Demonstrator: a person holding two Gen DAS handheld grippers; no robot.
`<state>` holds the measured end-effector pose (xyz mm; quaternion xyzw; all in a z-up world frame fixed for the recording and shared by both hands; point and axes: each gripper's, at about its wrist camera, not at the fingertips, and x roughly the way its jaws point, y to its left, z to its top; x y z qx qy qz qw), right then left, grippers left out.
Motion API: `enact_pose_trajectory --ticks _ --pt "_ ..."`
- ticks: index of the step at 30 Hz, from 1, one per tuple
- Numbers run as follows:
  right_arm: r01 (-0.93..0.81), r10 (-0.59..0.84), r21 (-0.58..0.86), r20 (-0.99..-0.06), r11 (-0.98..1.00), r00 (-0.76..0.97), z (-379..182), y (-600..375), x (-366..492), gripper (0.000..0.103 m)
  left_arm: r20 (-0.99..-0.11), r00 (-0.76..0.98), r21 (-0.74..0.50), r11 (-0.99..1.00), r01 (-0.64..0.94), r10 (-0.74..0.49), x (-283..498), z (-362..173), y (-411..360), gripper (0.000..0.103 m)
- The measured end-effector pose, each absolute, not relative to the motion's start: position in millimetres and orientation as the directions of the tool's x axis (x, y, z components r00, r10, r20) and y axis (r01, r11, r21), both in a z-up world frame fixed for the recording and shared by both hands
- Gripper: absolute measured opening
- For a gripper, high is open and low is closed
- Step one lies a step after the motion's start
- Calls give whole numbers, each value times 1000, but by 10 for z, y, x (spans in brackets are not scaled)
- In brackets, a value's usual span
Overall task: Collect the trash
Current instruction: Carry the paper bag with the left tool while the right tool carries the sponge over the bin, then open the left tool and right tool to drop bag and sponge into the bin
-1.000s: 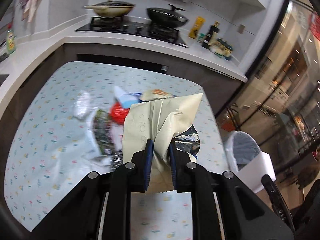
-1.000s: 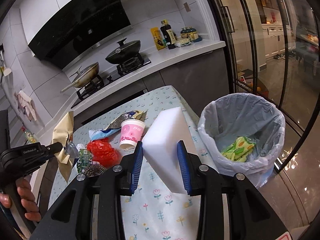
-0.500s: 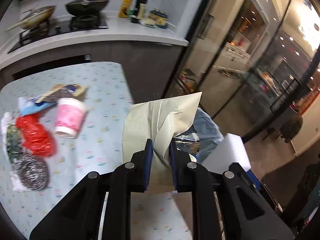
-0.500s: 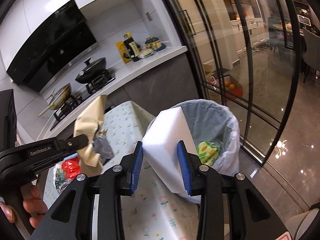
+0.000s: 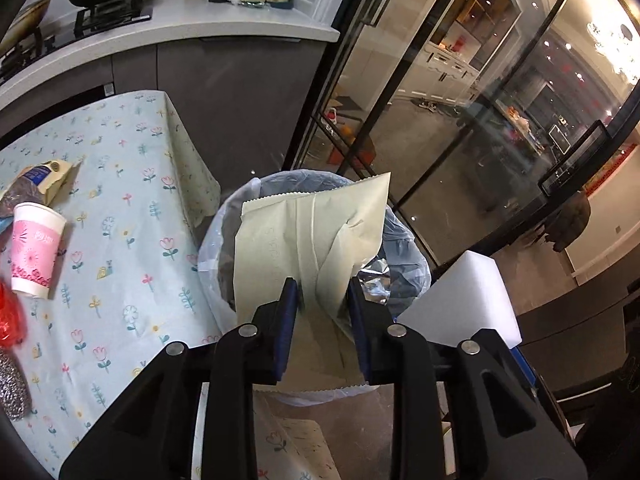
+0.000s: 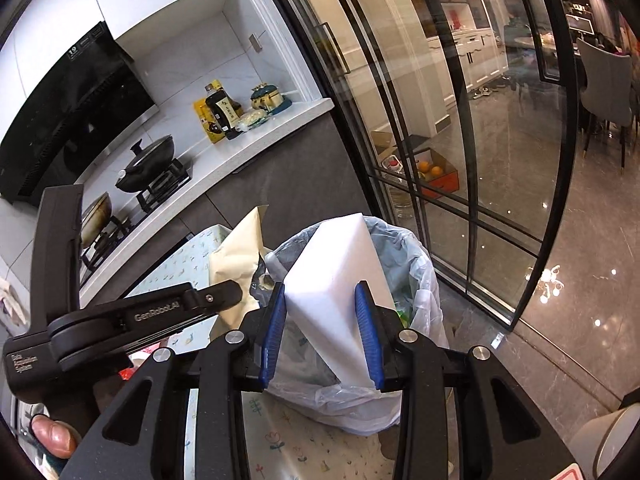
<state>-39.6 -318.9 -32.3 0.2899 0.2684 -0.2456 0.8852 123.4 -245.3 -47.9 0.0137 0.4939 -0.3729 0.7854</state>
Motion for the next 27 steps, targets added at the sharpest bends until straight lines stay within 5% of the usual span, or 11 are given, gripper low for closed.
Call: enact_pose_trajectory --ticks 4,6,21,27 --pt "594 -273 380 -628 709 728 -377 -3204 -336 34 -781 226 -363 717 595 -582 1275 -488 -2454 37" --pt "593 -271 380 -631 710 727 -393 -3200 -305 34 -779 219 -373 715 592 -588 1294 -479 -2455 55" --pt "572 -256 370 -629 732 734 -403 -3185 -84 38 -733 287 -375 719 585 -616 1436 -244 -2207 65" --pt "568 -255 362 -630 739 733 -399 -3106 -13 50 -729 345 -353 757 549 -591 1482 -212 -1998 69"
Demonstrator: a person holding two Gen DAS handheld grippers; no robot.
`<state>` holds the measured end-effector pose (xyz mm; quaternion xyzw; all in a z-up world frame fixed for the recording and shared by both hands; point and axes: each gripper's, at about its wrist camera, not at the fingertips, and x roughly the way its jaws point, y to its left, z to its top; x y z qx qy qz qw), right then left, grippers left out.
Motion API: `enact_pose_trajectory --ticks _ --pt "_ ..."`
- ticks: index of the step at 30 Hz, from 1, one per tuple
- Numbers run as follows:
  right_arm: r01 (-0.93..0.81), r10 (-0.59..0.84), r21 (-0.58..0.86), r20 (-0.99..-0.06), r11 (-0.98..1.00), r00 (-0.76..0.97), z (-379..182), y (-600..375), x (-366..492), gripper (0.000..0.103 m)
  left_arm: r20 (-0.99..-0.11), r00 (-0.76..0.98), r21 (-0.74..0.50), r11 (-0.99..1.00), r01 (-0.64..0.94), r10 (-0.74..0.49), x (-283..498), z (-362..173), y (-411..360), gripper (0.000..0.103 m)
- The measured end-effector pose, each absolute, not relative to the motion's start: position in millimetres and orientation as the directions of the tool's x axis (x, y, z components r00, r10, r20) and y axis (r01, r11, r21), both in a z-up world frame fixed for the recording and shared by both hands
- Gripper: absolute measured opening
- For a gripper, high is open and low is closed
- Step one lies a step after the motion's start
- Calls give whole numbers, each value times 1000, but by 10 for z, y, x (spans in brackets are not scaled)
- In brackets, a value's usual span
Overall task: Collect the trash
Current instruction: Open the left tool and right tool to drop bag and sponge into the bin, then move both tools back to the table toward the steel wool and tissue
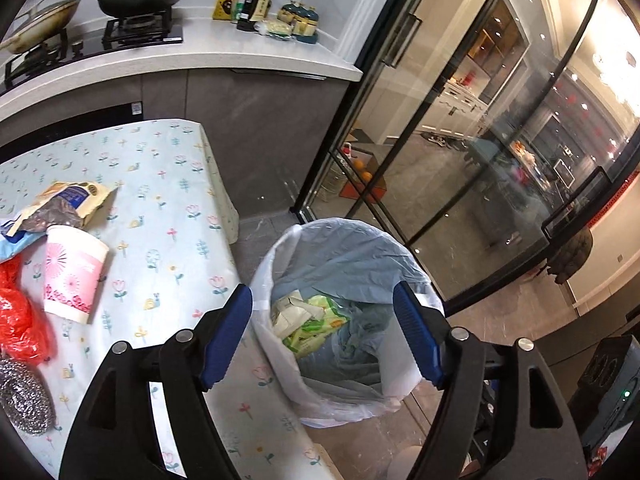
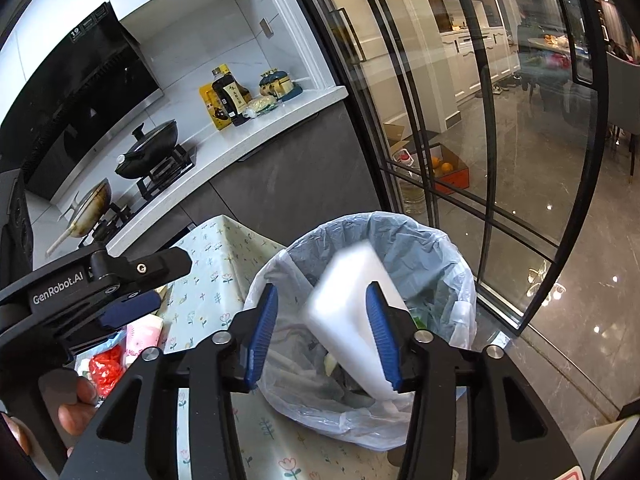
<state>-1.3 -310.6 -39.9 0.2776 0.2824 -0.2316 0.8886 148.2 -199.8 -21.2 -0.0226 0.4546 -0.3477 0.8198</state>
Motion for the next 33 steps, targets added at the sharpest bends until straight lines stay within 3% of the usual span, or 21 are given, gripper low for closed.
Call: enact_pose_trajectory --ticks 2,20,33 --pt "566 -258 358 -628 742 735 -385 -3079 4 55 -731 358 -343 767 542 -580 1490 -209 -1953 69" --pt "524 -236 340 -616 781 751 -226 -2703 -51 56 -730 456 -279 831 480 -509 1389 -159 -1494 70" --pt "433 -154 319 -628 843 763 -178 -2064 0 57 -741 544 -221 908 355 -393 1236 -206 -576 76"
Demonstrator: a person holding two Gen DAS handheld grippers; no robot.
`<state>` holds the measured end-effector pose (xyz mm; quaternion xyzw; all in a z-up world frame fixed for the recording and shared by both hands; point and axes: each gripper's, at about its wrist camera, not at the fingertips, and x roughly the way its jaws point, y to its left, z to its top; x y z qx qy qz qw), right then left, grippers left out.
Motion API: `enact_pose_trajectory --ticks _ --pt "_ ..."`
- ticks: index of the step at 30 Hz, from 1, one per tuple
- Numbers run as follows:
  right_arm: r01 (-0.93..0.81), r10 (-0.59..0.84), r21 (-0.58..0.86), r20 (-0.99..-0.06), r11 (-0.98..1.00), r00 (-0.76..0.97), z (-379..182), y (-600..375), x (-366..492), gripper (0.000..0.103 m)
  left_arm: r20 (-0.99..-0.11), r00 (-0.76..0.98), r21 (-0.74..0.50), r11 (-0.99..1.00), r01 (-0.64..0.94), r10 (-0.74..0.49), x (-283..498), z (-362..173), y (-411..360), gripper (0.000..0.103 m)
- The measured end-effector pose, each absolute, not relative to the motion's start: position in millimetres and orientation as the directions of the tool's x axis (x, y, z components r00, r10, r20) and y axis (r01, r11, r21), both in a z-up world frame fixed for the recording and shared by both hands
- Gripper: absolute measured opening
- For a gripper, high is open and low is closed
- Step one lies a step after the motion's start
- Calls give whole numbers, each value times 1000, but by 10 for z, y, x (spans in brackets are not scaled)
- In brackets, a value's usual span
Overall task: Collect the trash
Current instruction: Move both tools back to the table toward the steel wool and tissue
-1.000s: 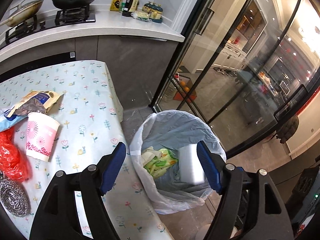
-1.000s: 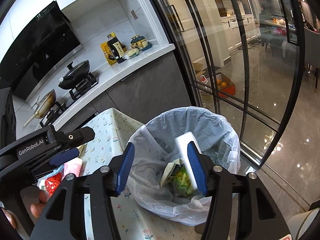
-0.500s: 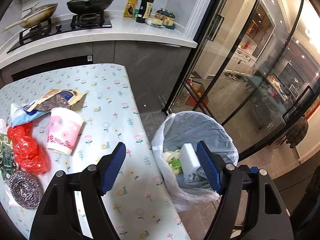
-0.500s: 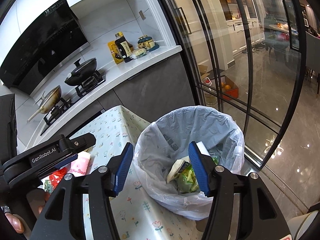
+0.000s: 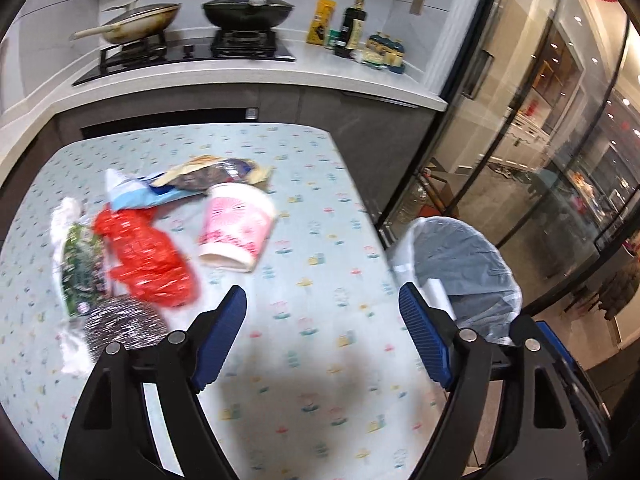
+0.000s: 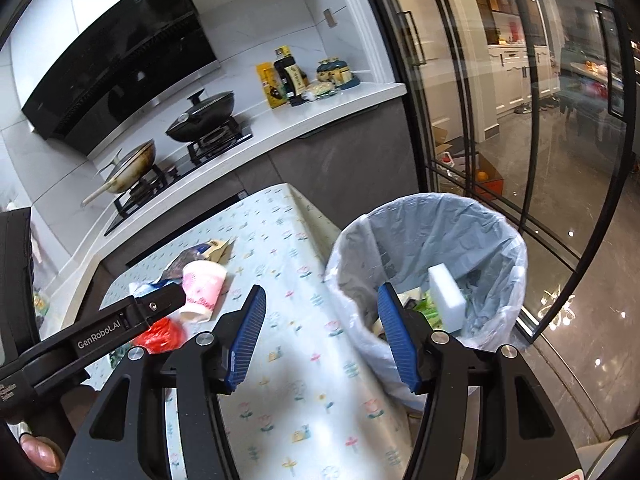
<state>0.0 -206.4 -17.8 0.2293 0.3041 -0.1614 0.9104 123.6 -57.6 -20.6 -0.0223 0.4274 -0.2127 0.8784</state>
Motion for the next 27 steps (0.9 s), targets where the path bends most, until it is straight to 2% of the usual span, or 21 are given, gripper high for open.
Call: enact_pose_trajectory --ticks 3,16,22,27 --pt "405 -129 311 -635 860 761 -181 -1860 45 57 -744 565 -212 928 306 -356 1230 -219 -278 84" --pt "245 19 294 -675 924 738 -338 -798 354 57 -760 626 -126 985 120 -173 1282 -368 996 86" --pt "167 81 278 -702 946 708 -463 -269 531 57 -791 595 -125 989 75 -145 1281 -560 1456 87" --pt "125 120 277 -721 953 682 -591 65 679 64 -815 566 -123 992 40 -124 1294 -743 1778 87"
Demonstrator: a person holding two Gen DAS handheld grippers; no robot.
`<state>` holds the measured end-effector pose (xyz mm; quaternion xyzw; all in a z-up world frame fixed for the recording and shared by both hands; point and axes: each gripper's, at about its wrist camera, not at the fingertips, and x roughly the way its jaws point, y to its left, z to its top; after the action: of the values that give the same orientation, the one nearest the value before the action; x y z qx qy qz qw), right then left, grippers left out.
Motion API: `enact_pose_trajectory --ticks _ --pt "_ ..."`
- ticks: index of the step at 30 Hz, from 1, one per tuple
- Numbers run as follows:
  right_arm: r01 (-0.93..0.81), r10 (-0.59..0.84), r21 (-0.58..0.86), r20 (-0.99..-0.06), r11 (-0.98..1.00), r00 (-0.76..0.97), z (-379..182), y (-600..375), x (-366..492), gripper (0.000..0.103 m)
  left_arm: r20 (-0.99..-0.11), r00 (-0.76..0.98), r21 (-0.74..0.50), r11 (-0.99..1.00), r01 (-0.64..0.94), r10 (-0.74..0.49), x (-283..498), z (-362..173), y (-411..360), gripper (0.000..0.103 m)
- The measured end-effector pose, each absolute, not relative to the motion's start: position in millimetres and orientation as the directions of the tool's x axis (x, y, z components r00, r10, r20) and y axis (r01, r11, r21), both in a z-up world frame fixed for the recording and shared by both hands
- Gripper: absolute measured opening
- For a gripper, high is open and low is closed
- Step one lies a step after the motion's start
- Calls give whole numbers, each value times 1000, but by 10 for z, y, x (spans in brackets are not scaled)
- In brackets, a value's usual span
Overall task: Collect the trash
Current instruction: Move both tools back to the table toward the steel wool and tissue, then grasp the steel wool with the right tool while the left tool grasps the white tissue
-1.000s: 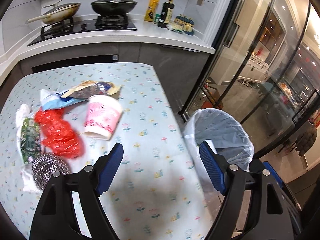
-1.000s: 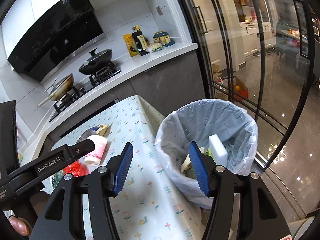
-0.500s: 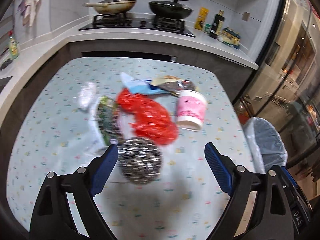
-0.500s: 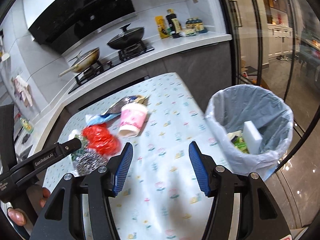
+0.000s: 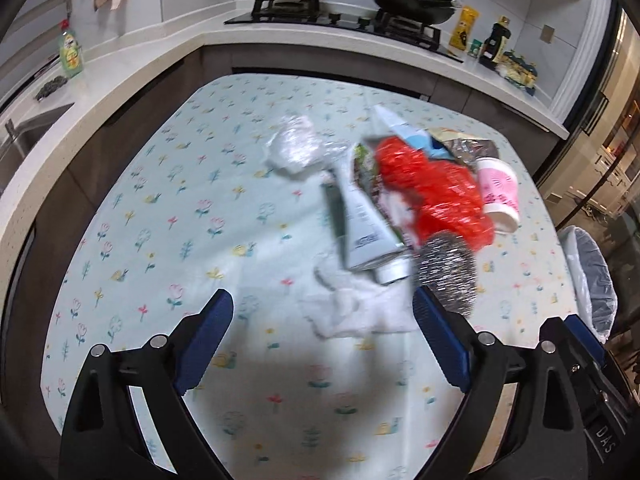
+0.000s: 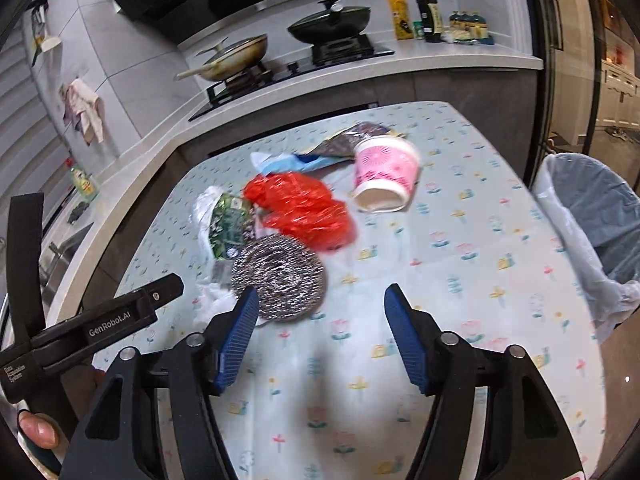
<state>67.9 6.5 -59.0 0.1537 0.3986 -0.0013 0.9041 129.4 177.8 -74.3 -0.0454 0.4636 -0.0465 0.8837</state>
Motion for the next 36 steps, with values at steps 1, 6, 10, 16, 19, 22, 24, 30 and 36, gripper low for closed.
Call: enact_pose_trajectory --ticks 1,6,10,16,19,22,24,30,36 --pt "115 126 273 -726 955 676 -615 125 722 64 -820 560 -125 992 32 -121 1301 -774 1850 87" --pt "91 137 257 -743 962 656 -737 350 915 70 -835 535 -149 989 3 -128 1338 -896 2093 87" --pt "88 144 256 -759 963 635 -857 418 1083 72 -845 512 -174 985 5 -152 1369 -990 2170 87" --pt "113 150 268 -787 957 598 -1087 420 1302 73 -857 475 -219 976 18 -201 1421 -1125 2189 89" --pt "115 170 291 -789 950 590 -1157 390 1369 75 -861 466 -220 975 20 -204 1449 -1170 2184 89" --pt "108 181 301 -783 947 595 -1186 383 1424 76 -865 453 -236 972 17 -218 1481 -1214 2186 89" --pt "102 192 310 -781 945 594 -1203 376 1451 77 -867 444 -243 970 15 -225 1505 -1243 2158 89" --pt "83 226 344 -762 935 607 -1176 303 1442 66 -874 431 -241 970 15 -223 1544 -1296 2110 89" --pt "93 224 358 -744 929 629 -1065 161 1326 59 -868 427 -259 965 42 -252 1534 -1284 1985 89"
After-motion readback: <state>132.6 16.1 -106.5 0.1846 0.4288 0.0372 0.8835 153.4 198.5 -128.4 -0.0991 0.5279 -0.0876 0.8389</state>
